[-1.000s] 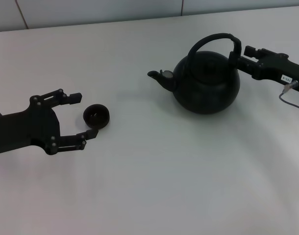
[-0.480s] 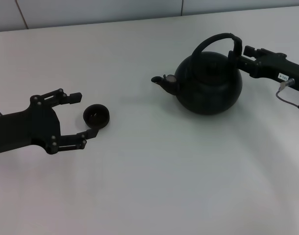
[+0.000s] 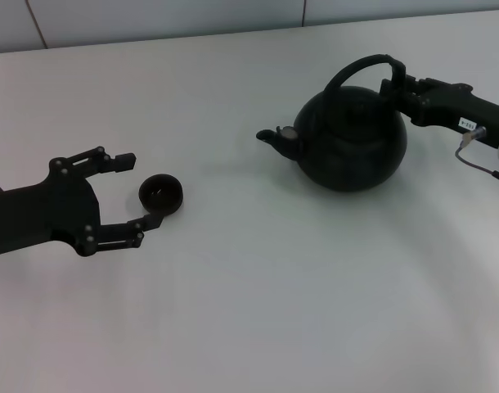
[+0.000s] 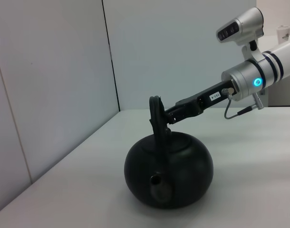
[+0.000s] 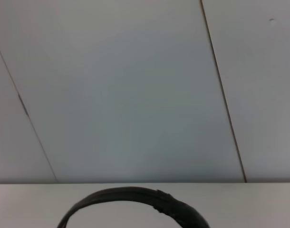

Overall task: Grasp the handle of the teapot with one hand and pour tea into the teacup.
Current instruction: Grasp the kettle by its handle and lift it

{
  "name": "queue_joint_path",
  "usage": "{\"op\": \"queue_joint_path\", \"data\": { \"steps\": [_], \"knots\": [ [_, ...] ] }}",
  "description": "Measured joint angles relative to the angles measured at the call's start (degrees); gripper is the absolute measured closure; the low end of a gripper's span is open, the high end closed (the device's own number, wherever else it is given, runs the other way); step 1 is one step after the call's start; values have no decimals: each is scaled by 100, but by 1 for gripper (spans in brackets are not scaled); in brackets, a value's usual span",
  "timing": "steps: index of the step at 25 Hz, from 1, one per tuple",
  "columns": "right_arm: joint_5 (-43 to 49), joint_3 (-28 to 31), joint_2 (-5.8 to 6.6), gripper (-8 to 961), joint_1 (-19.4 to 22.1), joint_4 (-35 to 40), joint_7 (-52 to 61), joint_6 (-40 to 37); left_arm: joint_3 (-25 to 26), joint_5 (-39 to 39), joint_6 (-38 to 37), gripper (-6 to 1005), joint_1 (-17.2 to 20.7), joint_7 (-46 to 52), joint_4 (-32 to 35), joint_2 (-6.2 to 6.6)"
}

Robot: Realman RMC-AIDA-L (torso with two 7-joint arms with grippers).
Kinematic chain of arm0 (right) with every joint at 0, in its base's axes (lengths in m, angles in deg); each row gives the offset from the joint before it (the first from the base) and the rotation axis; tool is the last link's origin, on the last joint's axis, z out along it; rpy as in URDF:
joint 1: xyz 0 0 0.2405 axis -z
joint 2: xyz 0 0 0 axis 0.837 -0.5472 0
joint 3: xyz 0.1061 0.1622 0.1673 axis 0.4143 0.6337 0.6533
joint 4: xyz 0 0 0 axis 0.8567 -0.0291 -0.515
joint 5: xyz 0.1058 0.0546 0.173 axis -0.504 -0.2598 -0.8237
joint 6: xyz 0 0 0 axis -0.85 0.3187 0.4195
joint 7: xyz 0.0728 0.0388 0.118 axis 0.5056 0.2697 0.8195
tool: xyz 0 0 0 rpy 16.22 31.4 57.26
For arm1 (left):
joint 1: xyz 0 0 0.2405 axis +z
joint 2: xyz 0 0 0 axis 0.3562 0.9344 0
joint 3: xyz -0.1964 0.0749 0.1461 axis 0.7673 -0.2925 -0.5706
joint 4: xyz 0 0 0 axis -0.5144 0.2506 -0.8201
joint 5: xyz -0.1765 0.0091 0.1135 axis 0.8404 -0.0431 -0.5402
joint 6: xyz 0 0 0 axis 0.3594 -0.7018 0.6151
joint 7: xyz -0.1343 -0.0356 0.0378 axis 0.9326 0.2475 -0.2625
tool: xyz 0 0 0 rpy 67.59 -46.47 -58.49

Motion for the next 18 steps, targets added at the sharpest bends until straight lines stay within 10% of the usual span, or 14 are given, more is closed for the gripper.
{"op": "queue_joint_path", "data": {
  "steps": [11,18],
  "knots": [
    [-6,1,-3,799,-17,5,-27,2,-20,0,78,140,-1,1,0,0],
    [-32,-41,-8,800,-3,20,-162,-43,-21,0,79,140,-18,4,0,0]
  ]
}}
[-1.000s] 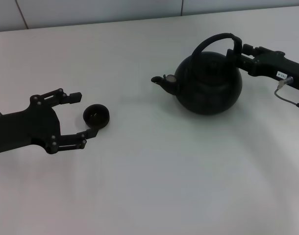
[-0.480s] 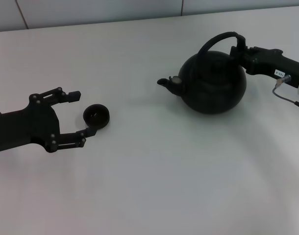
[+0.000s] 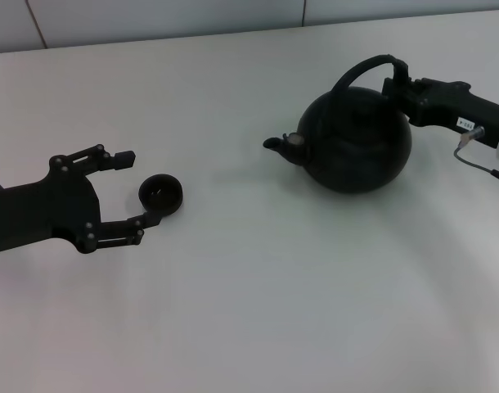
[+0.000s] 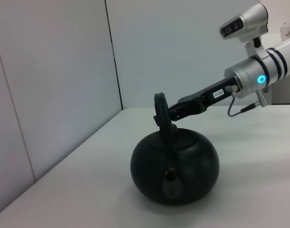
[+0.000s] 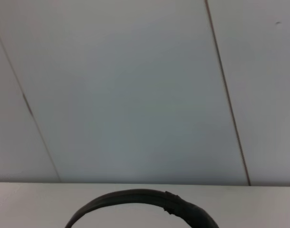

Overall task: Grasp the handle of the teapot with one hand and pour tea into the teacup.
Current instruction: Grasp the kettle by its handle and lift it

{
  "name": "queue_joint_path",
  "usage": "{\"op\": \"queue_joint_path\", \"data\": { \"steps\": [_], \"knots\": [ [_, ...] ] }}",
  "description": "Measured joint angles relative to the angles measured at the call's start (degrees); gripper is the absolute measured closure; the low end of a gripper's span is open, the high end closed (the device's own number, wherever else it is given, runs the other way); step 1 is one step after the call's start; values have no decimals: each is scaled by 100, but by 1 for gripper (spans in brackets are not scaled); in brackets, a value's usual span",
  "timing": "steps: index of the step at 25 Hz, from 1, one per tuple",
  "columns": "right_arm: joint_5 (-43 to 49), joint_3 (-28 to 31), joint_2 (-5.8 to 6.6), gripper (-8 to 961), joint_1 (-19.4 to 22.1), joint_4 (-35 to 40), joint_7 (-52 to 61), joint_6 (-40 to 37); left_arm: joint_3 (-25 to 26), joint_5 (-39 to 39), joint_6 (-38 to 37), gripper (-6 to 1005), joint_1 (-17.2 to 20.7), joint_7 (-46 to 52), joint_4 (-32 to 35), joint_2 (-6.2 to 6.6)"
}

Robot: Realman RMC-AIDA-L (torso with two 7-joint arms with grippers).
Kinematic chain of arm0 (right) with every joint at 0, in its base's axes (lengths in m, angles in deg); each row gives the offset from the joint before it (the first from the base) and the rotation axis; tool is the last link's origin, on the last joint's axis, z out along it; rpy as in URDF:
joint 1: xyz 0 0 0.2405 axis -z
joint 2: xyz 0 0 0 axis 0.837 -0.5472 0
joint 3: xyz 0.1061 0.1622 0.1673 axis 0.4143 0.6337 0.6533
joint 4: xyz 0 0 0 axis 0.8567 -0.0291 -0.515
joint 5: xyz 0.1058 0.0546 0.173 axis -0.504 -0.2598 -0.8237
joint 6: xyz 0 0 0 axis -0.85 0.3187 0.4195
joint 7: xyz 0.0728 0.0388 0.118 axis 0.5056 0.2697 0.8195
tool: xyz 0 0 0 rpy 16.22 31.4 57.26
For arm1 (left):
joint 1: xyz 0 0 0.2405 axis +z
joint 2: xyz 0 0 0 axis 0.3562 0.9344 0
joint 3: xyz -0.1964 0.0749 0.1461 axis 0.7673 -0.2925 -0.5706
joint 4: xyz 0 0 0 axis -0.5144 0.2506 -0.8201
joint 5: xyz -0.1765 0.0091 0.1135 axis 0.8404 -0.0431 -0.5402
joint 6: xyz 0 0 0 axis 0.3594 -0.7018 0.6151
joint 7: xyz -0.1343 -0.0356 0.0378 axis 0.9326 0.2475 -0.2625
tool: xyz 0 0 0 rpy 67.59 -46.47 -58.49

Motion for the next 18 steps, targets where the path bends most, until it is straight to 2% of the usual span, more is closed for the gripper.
{"op": "queue_joint_path", "data": {
  "steps": [15,18],
  "knots": [
    [-57,-73,-14,803,-37,5,-107,-6,1,0,-1,140,4,3,0,0],
    [-319,-85,-14,803,-61,-10,-102,-26,8,1,-1,140,19,3,3,0]
  ]
}}
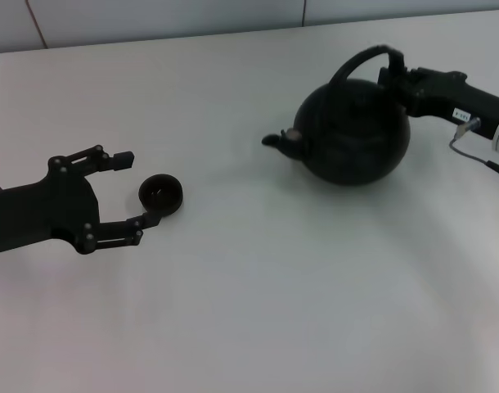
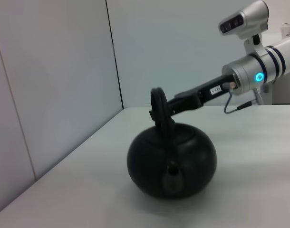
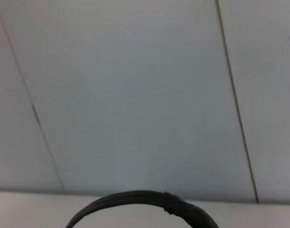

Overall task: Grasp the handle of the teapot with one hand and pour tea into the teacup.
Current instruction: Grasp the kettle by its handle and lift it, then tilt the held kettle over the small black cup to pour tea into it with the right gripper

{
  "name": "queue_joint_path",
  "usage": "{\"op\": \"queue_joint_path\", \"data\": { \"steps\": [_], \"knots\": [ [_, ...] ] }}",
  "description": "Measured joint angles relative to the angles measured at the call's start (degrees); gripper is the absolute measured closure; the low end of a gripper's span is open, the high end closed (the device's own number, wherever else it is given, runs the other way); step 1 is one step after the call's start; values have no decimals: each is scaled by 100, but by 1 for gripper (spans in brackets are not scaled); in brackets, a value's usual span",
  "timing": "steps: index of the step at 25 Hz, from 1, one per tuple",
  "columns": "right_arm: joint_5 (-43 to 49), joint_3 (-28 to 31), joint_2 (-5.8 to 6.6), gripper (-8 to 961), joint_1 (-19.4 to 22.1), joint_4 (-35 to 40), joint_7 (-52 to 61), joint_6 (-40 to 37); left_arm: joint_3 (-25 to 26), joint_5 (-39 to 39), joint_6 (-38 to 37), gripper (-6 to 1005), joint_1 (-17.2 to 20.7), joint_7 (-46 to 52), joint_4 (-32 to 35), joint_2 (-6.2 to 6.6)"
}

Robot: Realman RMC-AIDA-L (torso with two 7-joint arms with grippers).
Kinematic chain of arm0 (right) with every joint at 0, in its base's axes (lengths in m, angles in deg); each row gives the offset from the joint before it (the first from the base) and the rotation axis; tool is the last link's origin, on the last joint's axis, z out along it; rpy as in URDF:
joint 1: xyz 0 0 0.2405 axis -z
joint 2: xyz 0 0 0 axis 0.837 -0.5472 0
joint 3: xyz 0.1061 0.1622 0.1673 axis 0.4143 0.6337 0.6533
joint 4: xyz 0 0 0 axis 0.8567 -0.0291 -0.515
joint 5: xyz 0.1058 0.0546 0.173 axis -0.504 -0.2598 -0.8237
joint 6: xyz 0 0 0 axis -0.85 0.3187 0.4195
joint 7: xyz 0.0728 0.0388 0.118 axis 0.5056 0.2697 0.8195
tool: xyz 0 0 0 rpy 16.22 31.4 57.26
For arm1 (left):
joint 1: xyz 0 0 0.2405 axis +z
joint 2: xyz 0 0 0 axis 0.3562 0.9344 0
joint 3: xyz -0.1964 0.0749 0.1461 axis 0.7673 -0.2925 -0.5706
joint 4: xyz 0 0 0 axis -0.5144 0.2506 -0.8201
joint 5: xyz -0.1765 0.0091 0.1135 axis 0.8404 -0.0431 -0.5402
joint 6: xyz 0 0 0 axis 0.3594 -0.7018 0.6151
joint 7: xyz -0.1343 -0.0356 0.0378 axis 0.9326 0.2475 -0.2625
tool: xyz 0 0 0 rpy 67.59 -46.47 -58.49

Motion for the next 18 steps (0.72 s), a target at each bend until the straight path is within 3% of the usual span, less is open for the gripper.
{"op": "queue_joint_path", "data": {
  "steps": [13,18],
  "knots": [
    [-173,-28,9,803,-245,-4,-10,-135,-6,20,-36,140,73,-10,14,-8],
    [-150,-424,19,803,-405,98,-29,-98,-7,22,-50,140,120,-5,35,-9]
  ]
}}
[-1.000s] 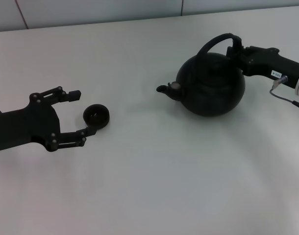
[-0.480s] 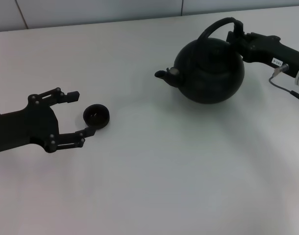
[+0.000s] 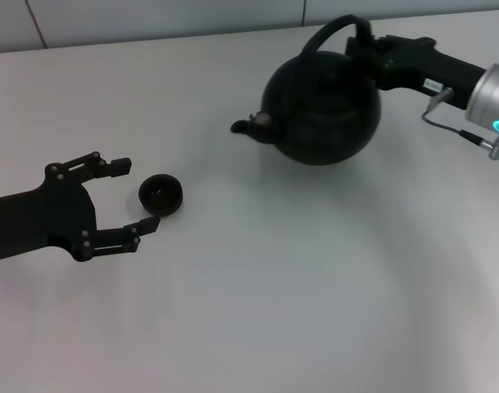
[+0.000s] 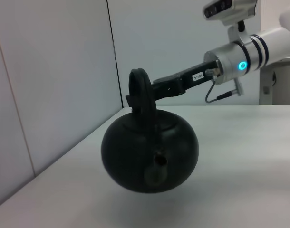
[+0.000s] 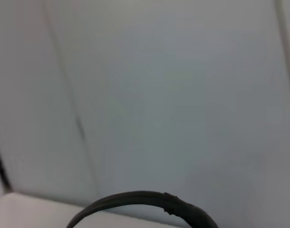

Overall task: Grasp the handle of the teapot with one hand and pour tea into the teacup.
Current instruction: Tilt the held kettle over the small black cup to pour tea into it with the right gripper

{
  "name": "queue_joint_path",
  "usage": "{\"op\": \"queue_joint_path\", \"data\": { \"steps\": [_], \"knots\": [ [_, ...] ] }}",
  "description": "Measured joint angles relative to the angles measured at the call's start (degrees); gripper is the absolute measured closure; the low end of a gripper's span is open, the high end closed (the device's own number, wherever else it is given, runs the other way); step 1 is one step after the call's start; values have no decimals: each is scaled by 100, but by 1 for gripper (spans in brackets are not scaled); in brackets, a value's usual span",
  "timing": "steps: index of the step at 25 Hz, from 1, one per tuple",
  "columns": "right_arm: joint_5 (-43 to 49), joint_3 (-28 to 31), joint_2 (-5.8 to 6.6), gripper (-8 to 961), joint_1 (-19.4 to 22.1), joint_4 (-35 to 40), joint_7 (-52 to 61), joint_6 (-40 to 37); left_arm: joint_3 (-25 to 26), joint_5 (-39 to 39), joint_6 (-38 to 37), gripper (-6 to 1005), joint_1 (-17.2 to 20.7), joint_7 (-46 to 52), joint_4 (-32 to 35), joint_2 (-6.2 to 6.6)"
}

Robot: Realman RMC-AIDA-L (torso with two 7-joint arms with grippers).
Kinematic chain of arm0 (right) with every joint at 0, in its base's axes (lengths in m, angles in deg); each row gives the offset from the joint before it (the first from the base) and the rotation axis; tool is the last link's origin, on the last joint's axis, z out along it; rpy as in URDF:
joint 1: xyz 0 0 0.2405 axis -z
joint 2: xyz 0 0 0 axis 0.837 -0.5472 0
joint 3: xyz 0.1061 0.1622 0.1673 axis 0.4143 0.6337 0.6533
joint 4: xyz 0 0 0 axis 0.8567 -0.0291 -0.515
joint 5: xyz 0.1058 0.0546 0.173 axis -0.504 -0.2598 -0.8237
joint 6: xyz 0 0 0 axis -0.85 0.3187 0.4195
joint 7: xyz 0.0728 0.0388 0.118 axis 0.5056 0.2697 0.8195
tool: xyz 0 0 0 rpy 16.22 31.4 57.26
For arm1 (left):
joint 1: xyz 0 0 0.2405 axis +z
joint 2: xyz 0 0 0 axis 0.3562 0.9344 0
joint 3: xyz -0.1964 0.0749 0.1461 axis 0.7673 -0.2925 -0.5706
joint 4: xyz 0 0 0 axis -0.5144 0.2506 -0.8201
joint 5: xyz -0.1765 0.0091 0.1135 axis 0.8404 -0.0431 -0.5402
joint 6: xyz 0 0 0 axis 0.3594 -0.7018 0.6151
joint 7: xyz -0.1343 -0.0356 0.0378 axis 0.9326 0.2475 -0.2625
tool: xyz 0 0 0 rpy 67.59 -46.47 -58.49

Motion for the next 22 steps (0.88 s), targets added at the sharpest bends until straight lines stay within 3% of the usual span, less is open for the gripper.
{"op": "queue_joint_path", "data": {
  "steps": [12,22],
  "knots": [
    [19,-1184,1,803,-197,549,38,541,0,10,-91,140,132,18,76,10],
    [29,-1416,-2,804,-337,624,42,634,0,-7,-91,140,144,23,77,10]
  ]
}}
